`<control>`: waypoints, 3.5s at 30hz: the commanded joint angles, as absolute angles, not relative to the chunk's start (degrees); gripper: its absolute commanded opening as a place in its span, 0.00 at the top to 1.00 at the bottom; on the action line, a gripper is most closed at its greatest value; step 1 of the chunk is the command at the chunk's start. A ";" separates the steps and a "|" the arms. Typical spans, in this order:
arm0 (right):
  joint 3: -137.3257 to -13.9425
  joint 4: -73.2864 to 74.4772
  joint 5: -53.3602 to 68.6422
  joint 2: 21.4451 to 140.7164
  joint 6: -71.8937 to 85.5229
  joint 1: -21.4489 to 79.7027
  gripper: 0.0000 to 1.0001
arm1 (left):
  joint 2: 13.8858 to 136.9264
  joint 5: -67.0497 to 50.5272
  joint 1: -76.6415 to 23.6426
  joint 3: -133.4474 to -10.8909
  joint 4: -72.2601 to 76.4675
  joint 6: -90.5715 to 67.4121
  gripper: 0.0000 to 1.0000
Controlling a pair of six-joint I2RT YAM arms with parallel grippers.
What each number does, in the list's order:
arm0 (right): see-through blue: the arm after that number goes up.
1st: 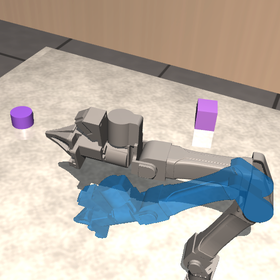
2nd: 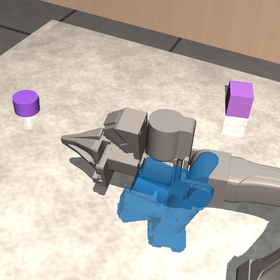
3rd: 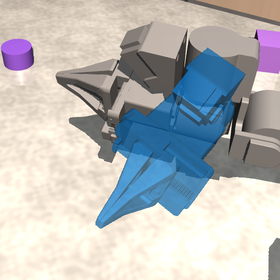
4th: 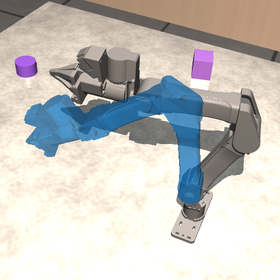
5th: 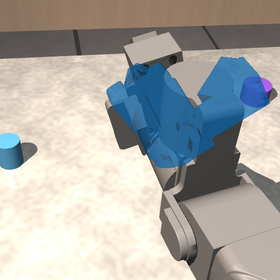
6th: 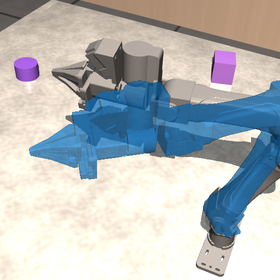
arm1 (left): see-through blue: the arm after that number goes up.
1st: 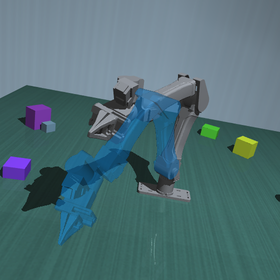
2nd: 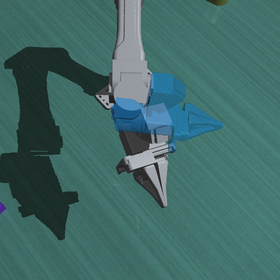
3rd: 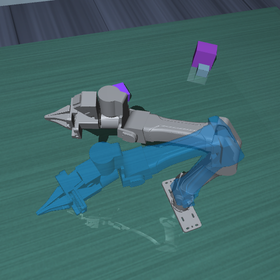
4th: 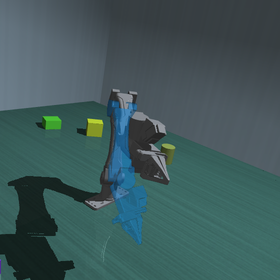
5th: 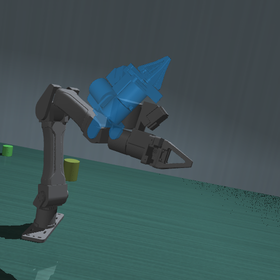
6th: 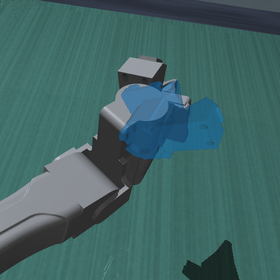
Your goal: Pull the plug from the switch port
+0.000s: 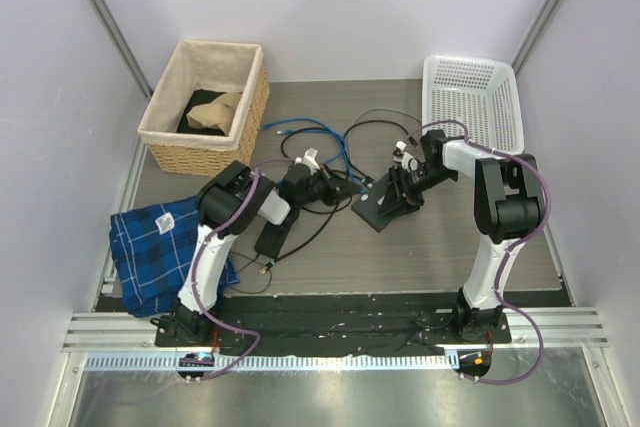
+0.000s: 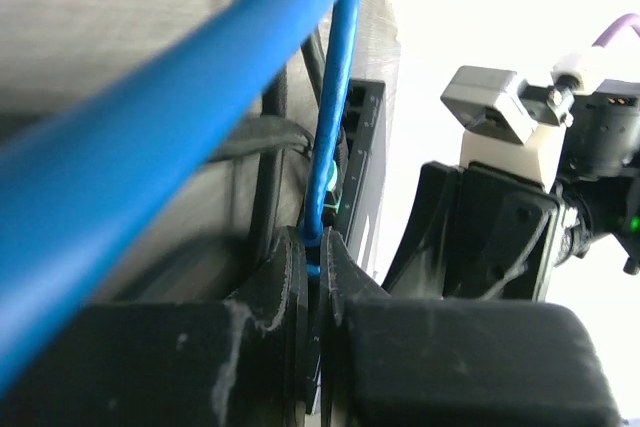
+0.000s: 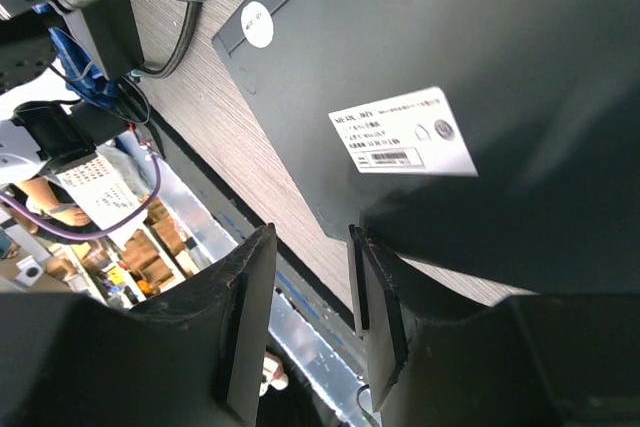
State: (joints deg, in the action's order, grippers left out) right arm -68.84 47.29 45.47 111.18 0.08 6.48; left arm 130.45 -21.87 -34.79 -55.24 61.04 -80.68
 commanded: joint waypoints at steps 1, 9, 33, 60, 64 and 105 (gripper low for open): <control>-65.74 40.17 25.40 117.33 -5.10 5.71 0.54 | 133.16 -18.82 -31.73 -61.79 49.48 -76.20 1.00; -69.42 41.30 28.12 116.81 -5.10 5.54 0.53 | 126.31 -21.85 -33.84 -53.78 56.51 -72.00 1.00; -99.76 65.12 41.04 112.06 -65.55 7.82 0.15 | 111.27 -51.33 -28.48 -83.66 -10.34 7.98 1.00; -65.58 11.36 26.74 97.48 -37.20 16.43 0.98 | 111.09 -38.41 -27.95 -88.49 -0.18 0.36 0.61; -57.51 0.91 12.69 88.09 -35.68 17.57 0.99 | 110.74 -35.86 -27.43 -92.11 -2.62 -3.87 0.43; -73.65 66.72 21.09 60.48 -66.62 25.59 0.12 | 103.63 -28.23 -7.73 -76.97 -27.41 -25.16 0.37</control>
